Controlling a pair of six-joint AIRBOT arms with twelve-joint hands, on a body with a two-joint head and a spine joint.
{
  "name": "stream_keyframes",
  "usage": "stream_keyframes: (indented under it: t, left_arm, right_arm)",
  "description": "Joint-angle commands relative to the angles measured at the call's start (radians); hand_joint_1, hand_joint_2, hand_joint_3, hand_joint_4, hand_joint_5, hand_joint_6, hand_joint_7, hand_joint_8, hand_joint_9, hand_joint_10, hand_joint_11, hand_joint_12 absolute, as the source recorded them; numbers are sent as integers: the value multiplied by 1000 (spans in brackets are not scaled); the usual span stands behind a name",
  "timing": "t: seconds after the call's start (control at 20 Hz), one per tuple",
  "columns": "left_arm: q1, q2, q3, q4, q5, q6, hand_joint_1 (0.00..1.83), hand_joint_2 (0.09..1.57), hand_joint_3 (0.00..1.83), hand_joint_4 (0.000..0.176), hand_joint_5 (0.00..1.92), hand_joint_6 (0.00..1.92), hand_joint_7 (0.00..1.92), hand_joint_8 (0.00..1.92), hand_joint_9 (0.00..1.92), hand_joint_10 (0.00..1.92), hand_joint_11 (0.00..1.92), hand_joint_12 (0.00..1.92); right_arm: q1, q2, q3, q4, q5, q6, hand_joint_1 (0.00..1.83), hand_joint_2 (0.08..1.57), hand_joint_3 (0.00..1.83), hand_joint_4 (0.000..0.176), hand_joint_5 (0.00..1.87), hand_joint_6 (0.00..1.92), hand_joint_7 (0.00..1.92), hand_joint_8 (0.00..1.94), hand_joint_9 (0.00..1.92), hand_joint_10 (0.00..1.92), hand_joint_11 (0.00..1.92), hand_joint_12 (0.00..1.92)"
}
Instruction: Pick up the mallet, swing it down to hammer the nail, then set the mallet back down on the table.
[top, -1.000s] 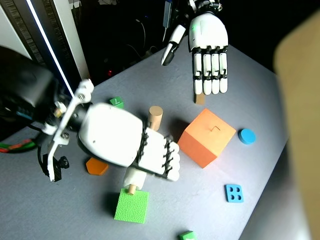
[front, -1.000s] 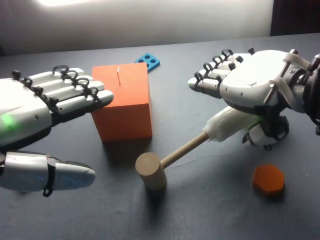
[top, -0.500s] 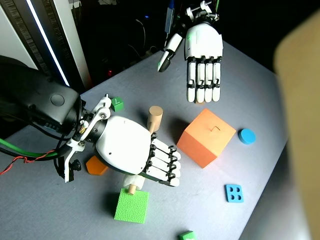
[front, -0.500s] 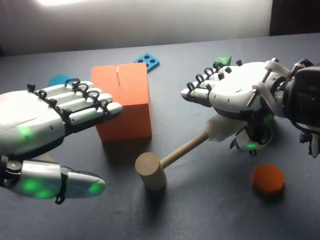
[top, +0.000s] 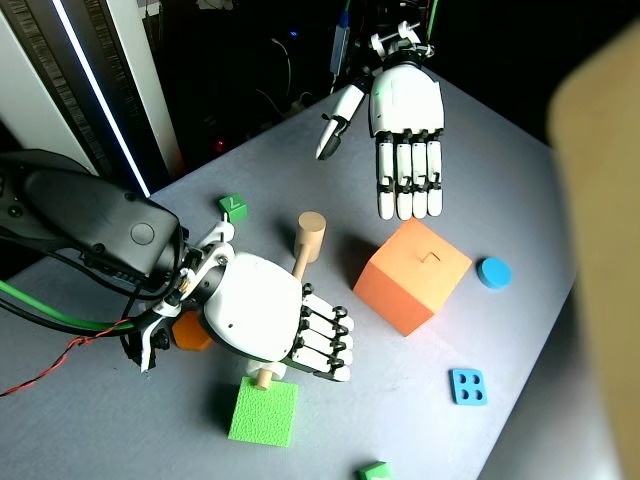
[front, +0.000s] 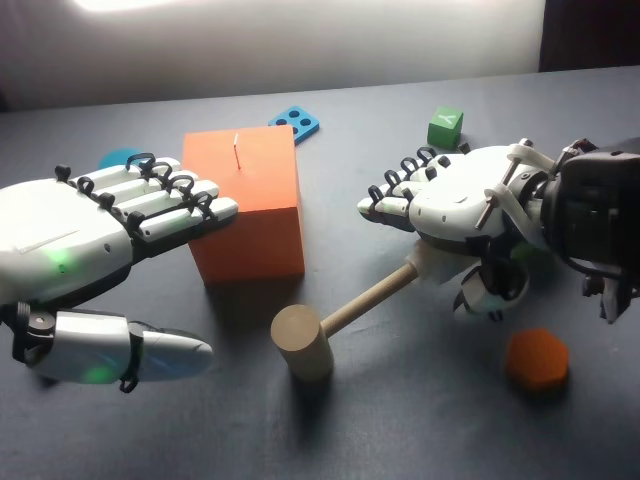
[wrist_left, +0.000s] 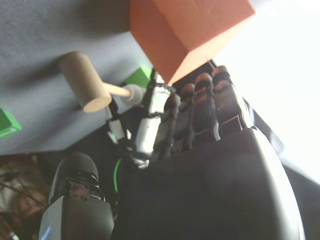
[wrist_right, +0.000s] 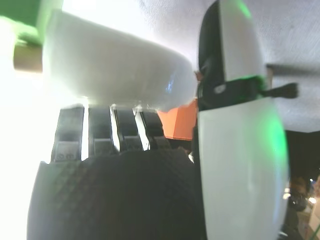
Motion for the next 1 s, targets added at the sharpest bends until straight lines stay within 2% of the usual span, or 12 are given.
stream_keyframes:
  t: [0.0, 0.45, 0.5, 0.6, 0.85, 0.95]
  left_arm:
    - [-9, 0, 6, -24, -104, 3, 0, 1110, 0, 0, 0, 0, 0, 0, 0, 0, 0, 0]
    - [-6, -26, 34, -46, -101, 7, 0, 1128, 7, 0, 0, 0, 0, 0, 0, 0, 0, 0]
    - [-6, -28, 35, -48, -101, 7, 0, 1125, 5, 0, 0, 0, 0, 0, 0, 0, 0, 0]
    - [-6, -32, 40, -53, -101, 10, 0, 1127, 6, 0, 0, 0, 0, 0, 0, 0, 0, 0]
    - [-4, -37, 46, -65, -101, 14, 0, 1135, 8, 0, 0, 0, 0, 0, 0, 0, 0, 0]
    - [-2, -45, 51, -67, -102, 14, 0, 1138, 8, 0, 0, 0, 0, 0, 0, 0, 0, 0]
  right_arm:
    - [2, -3, 7, -24, -30, -1, 1130, 946, 8, 0, 0, 0, 0, 0, 0, 0, 15, 15]
    - [-10, -43, 69, -24, -64, 17, 1115, 956, 5, 0, 6, 2, 0, 0, 0, 0, 48, 47]
    - [-11, -45, 73, -24, -64, 19, 1110, 959, 0, 0, 13, 3, 0, 0, 1, 0, 9, 193]
    - [-18, -50, 78, -24, -66, 20, 1109, 966, 0, 0, 19, 2, 0, 0, 4, 1, 0, 254]
    - [-26, -52, 79, -24, -70, 19, 1127, 967, 0, 0, 24, 0, 0, 0, 13, 1, 0, 247]
    - [-22, -52, 80, -24, -71, 19, 1129, 957, 0, 0, 40, 3, 15, 2, 38, 5, 0, 334]
